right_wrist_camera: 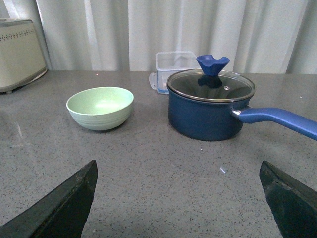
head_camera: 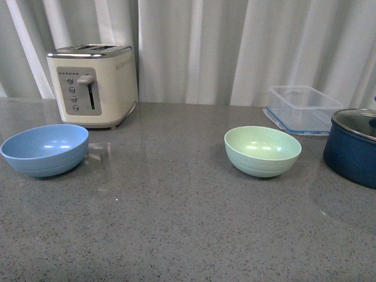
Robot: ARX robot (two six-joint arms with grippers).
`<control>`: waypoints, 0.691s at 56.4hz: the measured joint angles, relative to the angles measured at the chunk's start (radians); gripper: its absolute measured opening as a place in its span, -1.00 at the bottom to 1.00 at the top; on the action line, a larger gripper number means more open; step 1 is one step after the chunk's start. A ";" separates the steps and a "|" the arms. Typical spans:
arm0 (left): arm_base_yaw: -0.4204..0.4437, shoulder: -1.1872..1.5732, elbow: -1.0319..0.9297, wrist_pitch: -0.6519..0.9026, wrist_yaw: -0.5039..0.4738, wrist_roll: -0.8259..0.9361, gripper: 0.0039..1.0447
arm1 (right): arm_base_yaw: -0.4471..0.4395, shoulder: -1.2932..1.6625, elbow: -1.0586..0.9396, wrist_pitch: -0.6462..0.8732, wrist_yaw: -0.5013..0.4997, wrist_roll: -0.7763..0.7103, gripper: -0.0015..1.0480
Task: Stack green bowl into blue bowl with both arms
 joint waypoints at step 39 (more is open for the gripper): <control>0.006 0.478 0.234 0.132 -0.122 0.055 0.88 | 0.000 0.000 0.000 0.000 0.000 0.000 0.81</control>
